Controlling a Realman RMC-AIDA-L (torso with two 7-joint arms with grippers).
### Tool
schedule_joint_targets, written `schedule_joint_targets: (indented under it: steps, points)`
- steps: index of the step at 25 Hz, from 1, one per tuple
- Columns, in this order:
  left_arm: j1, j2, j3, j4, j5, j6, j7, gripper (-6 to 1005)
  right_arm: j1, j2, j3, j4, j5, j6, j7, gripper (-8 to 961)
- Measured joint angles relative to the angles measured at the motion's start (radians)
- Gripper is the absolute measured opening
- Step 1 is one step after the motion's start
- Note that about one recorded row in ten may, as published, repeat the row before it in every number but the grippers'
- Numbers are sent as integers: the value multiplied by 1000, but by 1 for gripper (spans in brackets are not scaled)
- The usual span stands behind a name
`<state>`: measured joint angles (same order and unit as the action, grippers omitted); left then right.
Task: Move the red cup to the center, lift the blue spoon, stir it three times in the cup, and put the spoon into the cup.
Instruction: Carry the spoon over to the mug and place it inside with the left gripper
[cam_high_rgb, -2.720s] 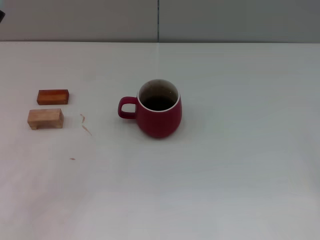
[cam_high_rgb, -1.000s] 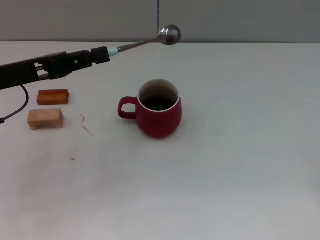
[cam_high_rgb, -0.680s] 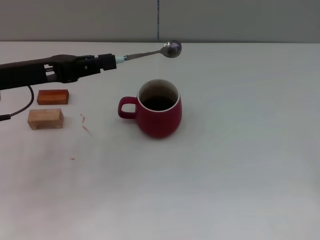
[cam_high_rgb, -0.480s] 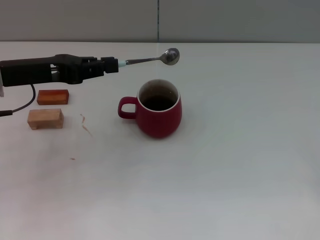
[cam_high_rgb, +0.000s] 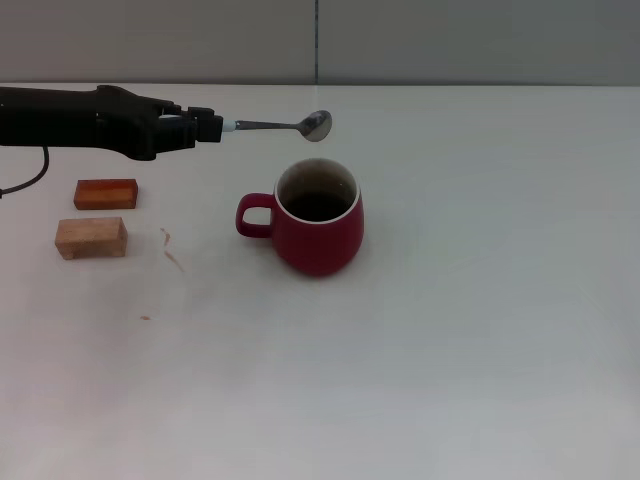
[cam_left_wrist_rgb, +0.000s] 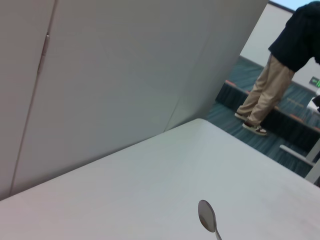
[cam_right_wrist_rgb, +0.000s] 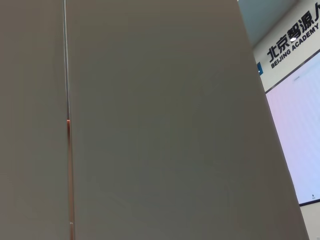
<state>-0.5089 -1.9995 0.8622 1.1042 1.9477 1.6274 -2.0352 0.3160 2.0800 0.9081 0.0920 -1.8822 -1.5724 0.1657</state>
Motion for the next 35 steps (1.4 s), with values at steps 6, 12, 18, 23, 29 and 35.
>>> schedule_joint_targets:
  steps: [6, 12, 18, 23, 29, 35]
  points:
    - [-23, -4, 3, 61, 83, 43, 1, 155, 1, 0, 0, 0, 1, 0, 0, 702]
    - [-46, -16, 11, 103, 150, 68, 6, 155, 3, 0, 0, 0, 1, 0, 0, 700]
    - [-76, -32, 26, 134, 209, 78, 6, 155, 3, 0, 0, 0, 2, 0, 0, 702]
    - [-106, -54, 49, 193, 280, 82, 6, 155, 3, 0, 0, 0, 2, -1, 0, 702]
    - [-127, -58, 126, 256, 336, 74, -1, 156, 2, -1, 0, -1, 2, -10, -1, 703]
    - [-150, -61, 166, 276, 387, 69, -3, 156, 1, -1, 0, -2, 2, -11, -1, 703]
